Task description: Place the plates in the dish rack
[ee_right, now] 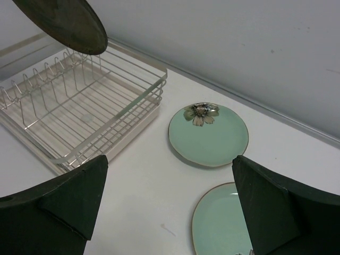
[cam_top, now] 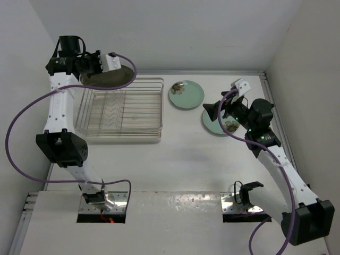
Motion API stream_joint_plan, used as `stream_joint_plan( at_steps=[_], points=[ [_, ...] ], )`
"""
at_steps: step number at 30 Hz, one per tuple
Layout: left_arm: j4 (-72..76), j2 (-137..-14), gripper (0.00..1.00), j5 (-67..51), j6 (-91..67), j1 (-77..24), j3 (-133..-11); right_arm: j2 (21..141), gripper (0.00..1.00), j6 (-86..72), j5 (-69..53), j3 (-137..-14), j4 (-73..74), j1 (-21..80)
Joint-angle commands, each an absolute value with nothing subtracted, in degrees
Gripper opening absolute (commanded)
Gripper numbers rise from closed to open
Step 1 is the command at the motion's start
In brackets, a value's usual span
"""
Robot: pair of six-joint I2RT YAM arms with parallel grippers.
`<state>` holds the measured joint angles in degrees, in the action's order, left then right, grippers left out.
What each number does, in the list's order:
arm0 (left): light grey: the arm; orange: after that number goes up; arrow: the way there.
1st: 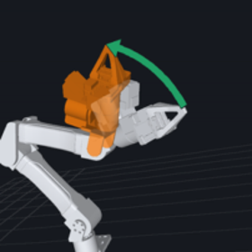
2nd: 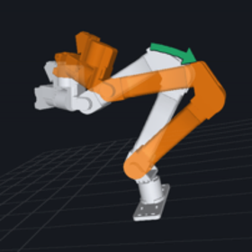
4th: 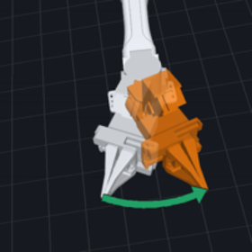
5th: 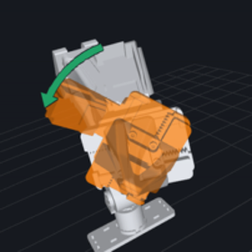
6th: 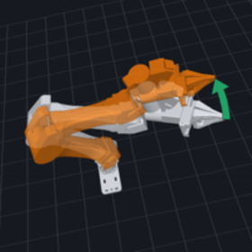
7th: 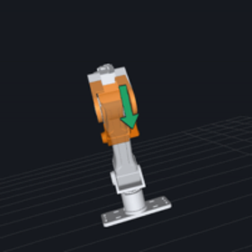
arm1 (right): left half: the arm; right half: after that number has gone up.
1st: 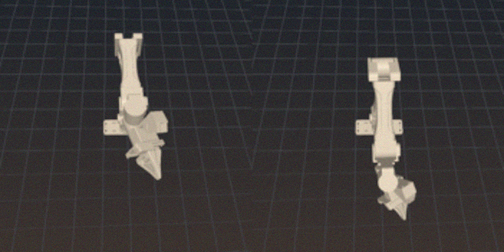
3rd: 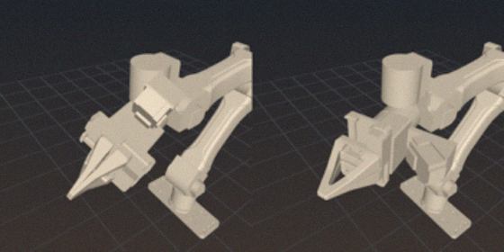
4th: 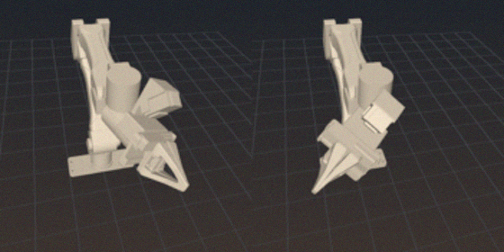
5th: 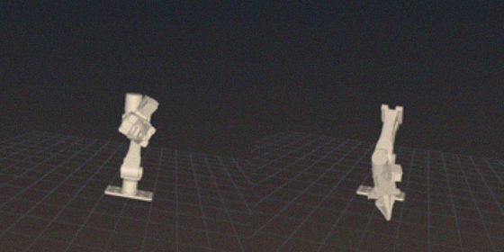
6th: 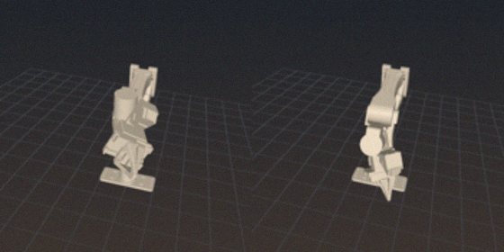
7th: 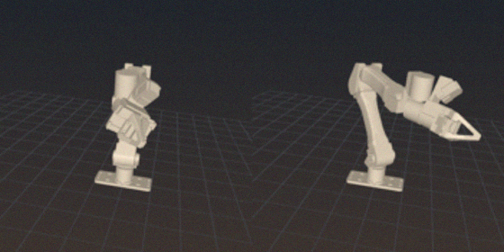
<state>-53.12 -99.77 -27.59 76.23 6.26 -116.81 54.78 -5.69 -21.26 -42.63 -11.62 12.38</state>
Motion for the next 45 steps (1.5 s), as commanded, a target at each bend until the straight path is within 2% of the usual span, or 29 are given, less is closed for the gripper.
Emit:
stream_joint_plan(
  at_steps=[1, 11, 15, 26, 45],
  points=[
    [-41.5, -96.6, 0.00, -36.3, 80.4, 7.3, -117.6, 56.0, 0.99, -7.1, -21.0, -44.1, -13.7, 13.5],
    [-41.5, -100.9, 0.00, -39.8, 84.8, 10.4, -116.5, 58.6, 0.99, -5.9, -17.8, -47.2, -12.2, 17.3],
    [-41.5, -103.6, 0.00, -40.4, 92.1, 10.4, -114.9, 59.0, 0.99, -5.0, -17.1, -48.2, -11.6, 18.2],
    [-41.5, -105.6, 0.00, -45.3, 98.9, 10.4, -122.9, 59.3, 0.99, -3.8, -14.8, -49.3, -9.9, 20.7],
    [-42.8, -105.7, 0.00, -40.7, 113.8, 9.8, -120.9, 59.7, 0.99, -2.3, -13.6, -50.5, -9.0, 22.3]
  ],
)
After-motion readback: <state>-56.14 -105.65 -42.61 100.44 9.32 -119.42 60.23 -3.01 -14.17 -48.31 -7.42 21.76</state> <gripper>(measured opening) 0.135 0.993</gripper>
